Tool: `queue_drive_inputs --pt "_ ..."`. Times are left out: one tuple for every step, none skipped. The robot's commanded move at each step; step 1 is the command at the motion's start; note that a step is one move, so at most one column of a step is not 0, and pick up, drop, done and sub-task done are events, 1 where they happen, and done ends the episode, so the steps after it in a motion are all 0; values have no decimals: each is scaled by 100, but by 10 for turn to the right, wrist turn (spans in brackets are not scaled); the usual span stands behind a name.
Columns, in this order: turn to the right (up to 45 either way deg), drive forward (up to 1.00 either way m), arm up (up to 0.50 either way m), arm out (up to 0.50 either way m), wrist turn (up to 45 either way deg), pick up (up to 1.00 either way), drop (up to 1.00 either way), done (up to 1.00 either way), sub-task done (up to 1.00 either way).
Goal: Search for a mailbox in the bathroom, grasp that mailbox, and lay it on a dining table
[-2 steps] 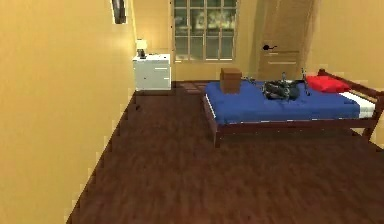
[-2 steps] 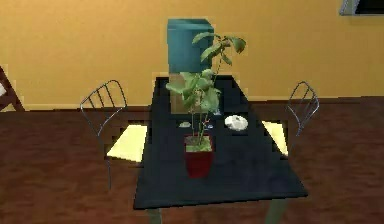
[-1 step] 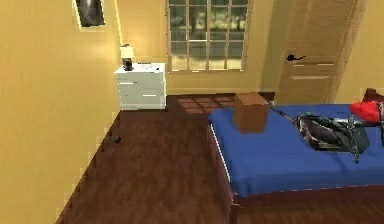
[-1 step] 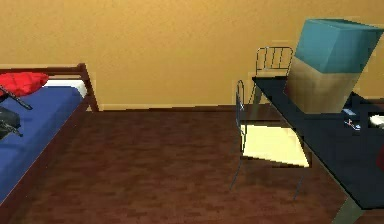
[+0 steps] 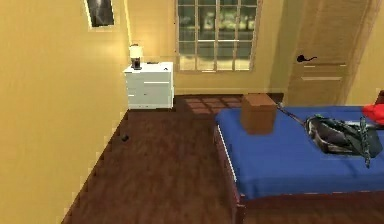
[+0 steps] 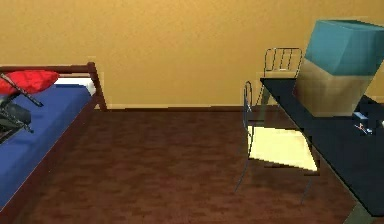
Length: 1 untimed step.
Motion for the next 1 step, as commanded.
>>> queue_drive_inputs --pt "-60 0 0 0 0 0 0 0 0"
